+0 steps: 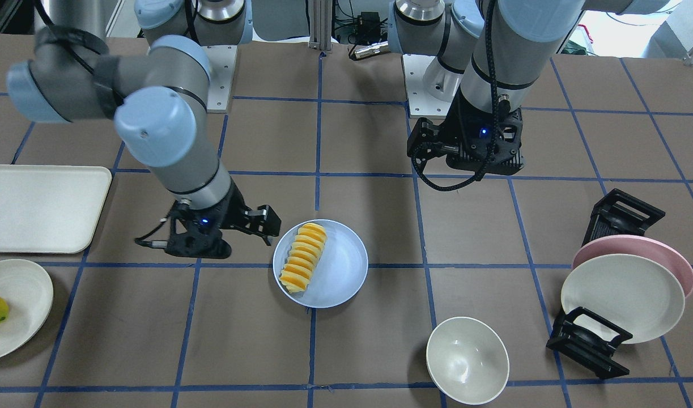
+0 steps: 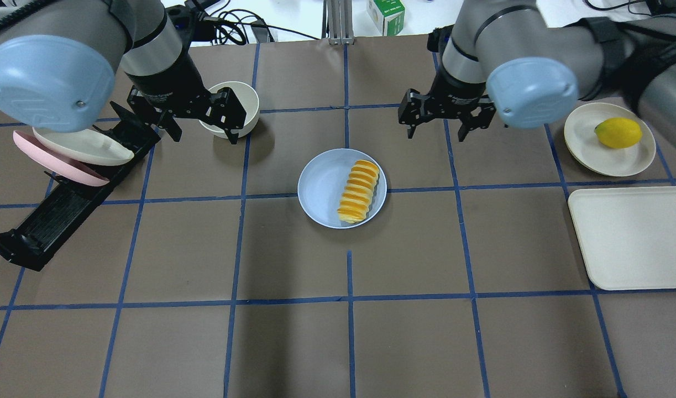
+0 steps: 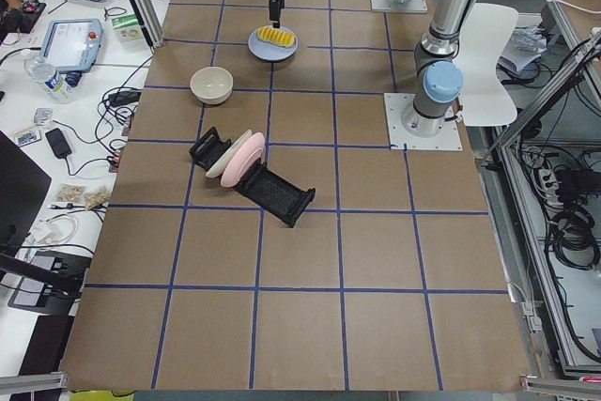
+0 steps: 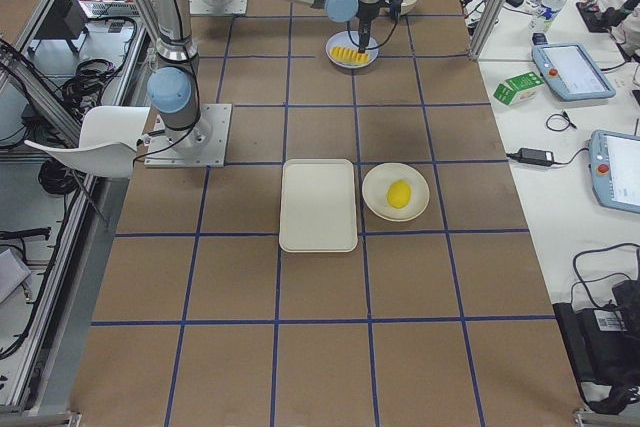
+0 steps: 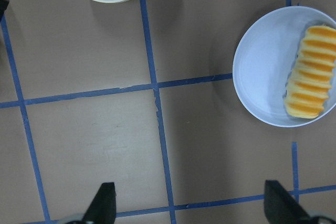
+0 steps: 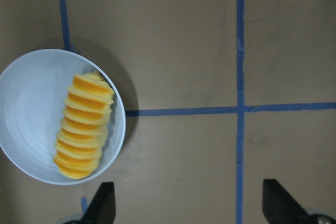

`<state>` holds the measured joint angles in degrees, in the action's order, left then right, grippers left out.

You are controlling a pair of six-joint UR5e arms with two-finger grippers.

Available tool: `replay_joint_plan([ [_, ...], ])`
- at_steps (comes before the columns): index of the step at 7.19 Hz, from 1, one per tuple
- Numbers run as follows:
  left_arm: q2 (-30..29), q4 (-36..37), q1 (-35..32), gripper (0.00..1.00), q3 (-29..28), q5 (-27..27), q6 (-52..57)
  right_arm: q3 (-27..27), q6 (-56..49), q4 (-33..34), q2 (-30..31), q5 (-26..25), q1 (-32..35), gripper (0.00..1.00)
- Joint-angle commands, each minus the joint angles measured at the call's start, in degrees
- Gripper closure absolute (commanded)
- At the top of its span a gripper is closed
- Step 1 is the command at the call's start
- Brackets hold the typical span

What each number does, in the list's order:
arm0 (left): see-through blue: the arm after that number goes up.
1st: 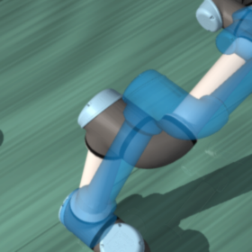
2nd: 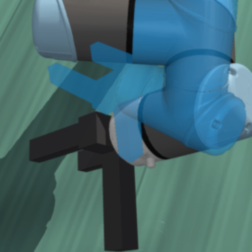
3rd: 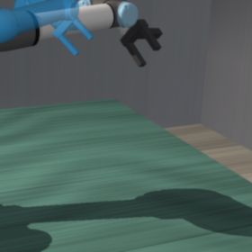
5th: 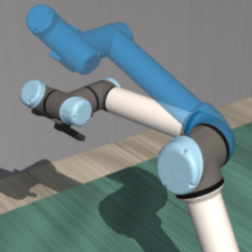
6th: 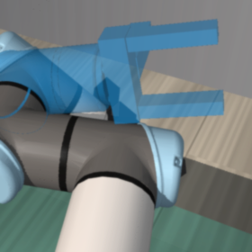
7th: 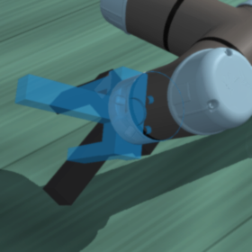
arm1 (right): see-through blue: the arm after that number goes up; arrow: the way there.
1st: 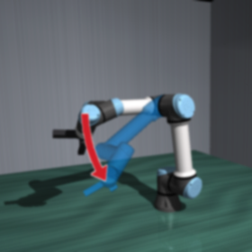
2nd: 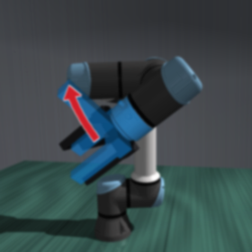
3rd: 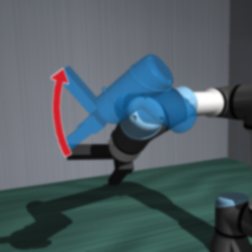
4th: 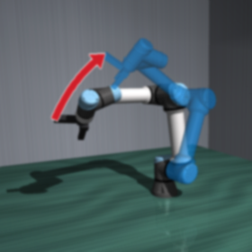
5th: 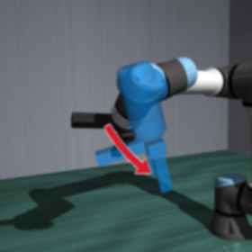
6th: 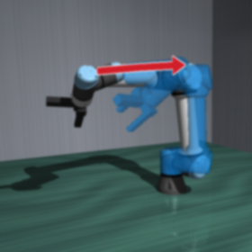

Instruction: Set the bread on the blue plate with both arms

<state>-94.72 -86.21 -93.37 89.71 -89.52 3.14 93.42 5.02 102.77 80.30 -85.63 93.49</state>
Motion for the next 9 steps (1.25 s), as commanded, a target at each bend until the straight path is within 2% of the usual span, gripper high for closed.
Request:
replay_joint_plan([
  [1, -0.03, 0.07, -0.06, 0.00, 0.12, -0.22, -0.06, -0.24, -4.50, -4.87, 8.89, -1.30, -2.16, 0.00],
  [2, -0.11, 0.07, -0.06, 0.00, 0.12, -0.13, -0.06, -6.09, -4.50, -7.82, 8.48, -2.07, -2.61, 0.00],
  [3, -0.37, 0.33, -0.06, 0.00, 0.47, 0.13, -0.32, -9.80, -4.41, -13.59, 6.12, -1.30, -2.61, 0.00],
  [4, -0.38, 0.34, -0.06, 0.00, 0.56, 0.22, -0.59, -11.58, -4.41, -13.65, 4.36, -1.47, -2.26, 0.00],
  [7, -0.11, 0.25, -0.06, 0.00, 0.64, -0.04, -0.50, -11.33, -5.46, -14.53, 4.52, -4.17, -2.26, 0.00],
  [9, -0.11, 0.34, -0.06, 0.00, 0.64, 0.13, -0.59, -11.59, -5.46, -14.36, 4.69, -3.58, -1.91, 0.00],
])
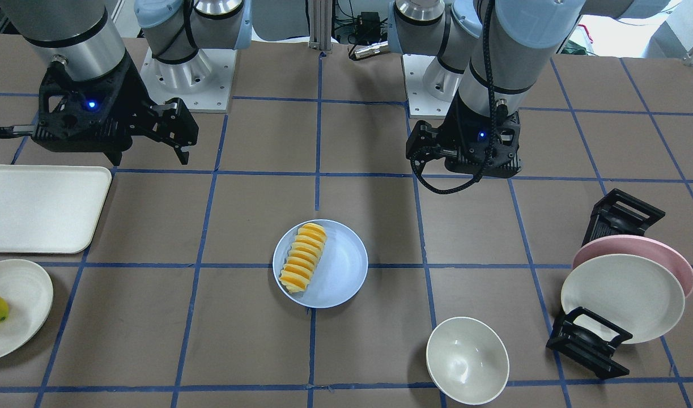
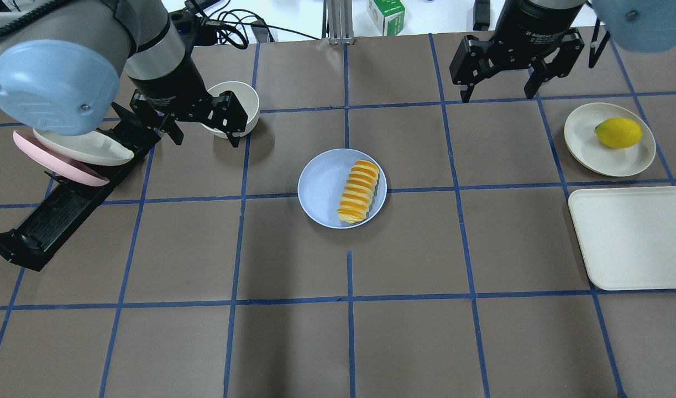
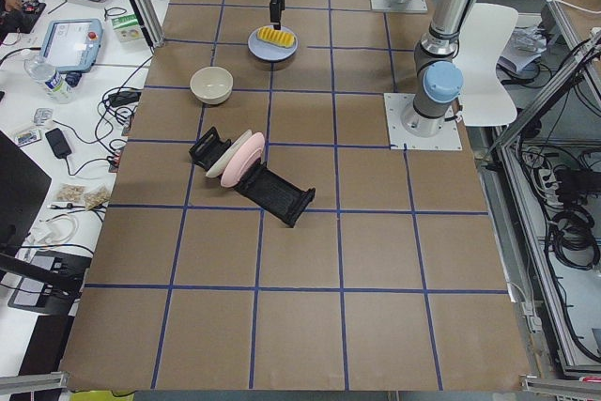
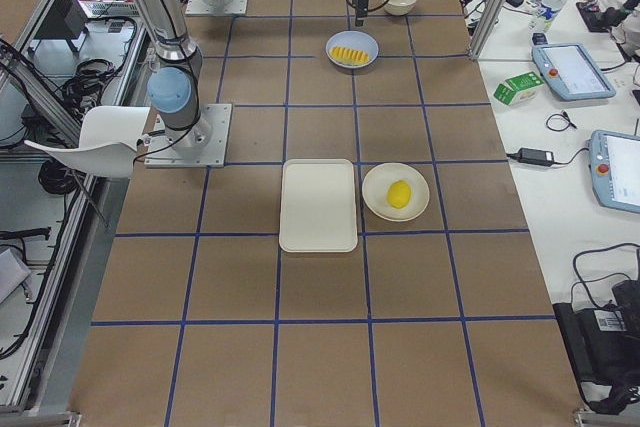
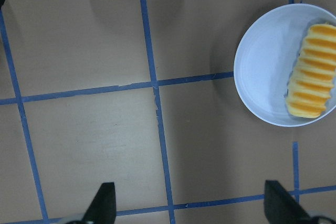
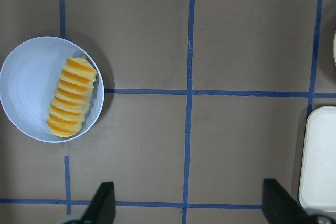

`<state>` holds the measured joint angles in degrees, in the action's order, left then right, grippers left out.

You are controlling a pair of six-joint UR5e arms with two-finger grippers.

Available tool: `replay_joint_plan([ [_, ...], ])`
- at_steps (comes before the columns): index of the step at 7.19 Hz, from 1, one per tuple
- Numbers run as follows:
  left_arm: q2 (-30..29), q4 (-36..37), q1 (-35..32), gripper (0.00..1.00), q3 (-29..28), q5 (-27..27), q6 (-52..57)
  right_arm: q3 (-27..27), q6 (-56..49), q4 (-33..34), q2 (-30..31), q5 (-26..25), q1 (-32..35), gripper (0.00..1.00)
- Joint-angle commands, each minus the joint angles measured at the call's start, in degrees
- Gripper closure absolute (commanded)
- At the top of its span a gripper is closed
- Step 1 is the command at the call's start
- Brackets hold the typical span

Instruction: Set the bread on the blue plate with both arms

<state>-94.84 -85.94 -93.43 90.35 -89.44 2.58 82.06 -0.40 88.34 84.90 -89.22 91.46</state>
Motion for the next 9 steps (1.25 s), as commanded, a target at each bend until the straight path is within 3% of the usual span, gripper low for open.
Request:
replay_joint_plan([
  [1, 0.01, 0.07, 0.00, 0.00, 0.01, 0.14, -0.12, 0.46, 0.14, -0.36, 0.09, -0.25, 0.12, 0.00],
  [9, 0.09, 1.82, 0.09, 0.00, -0.70, 0.23, -0.64, 0.38, 1.10, -1.07, 0.18, 0.01, 0.12, 0.00],
])
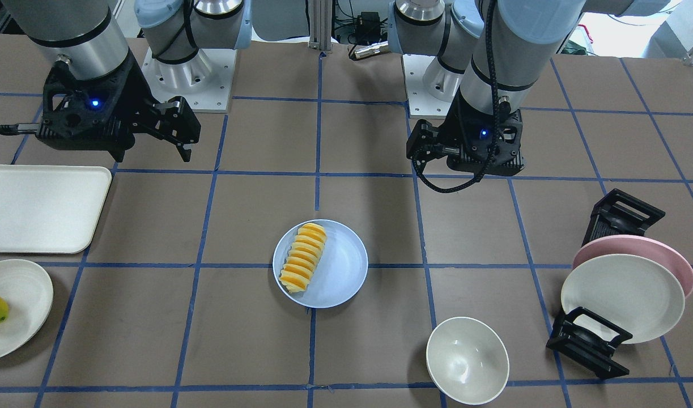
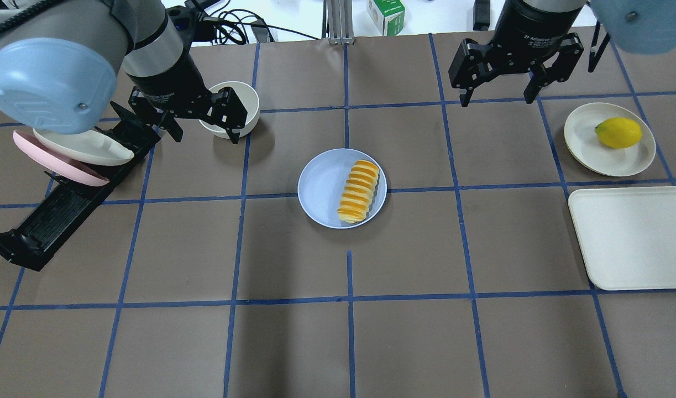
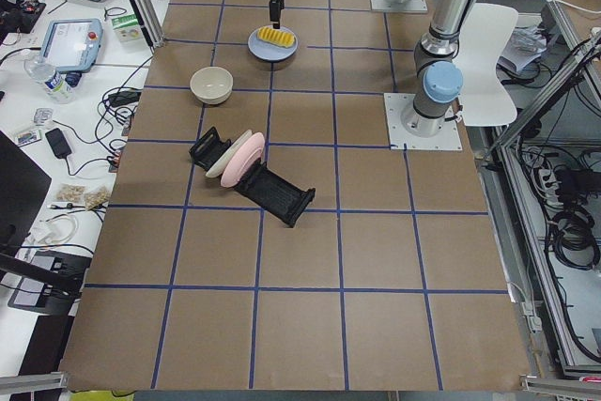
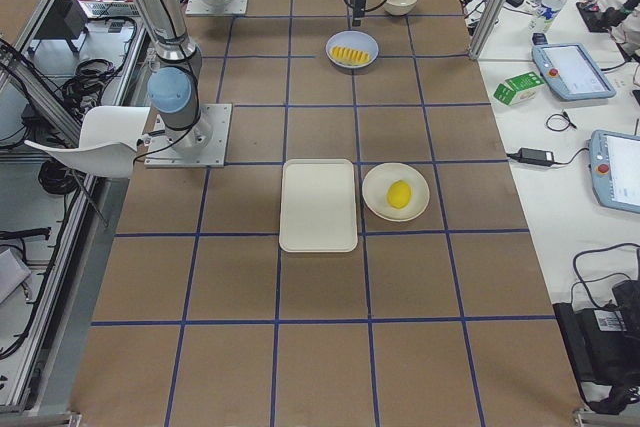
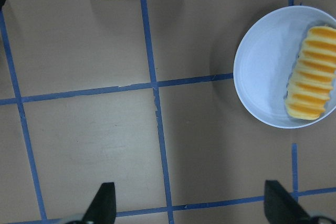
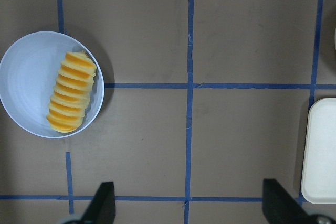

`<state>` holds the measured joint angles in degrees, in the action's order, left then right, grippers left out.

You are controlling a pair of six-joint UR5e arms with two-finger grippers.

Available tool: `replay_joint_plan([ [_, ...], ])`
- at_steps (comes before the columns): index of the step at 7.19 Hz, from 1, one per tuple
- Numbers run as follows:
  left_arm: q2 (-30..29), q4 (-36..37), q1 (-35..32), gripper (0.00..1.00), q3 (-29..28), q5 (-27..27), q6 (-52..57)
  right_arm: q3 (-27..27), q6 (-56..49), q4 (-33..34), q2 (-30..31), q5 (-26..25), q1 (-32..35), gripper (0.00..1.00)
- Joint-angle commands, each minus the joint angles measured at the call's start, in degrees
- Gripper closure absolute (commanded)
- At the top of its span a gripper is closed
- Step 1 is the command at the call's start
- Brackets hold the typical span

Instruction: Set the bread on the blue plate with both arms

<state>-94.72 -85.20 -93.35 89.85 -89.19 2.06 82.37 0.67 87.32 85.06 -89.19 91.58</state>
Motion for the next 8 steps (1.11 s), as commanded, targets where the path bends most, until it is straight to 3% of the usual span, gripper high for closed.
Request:
replay_joint_plan([
  [1, -0.02, 1.52, -0.08, 0.00, 0.23, -0.01, -0.12, 0.07, 0.03, -0.05, 0.02, -0.02, 0.00, 0.00],
  [8, 1.12, 1.26, 0.18, 0.00, 0.94, 0.07, 0.05, 0.33, 0.03, 0.48, -0.16, -0.02, 0.00, 0.00],
])
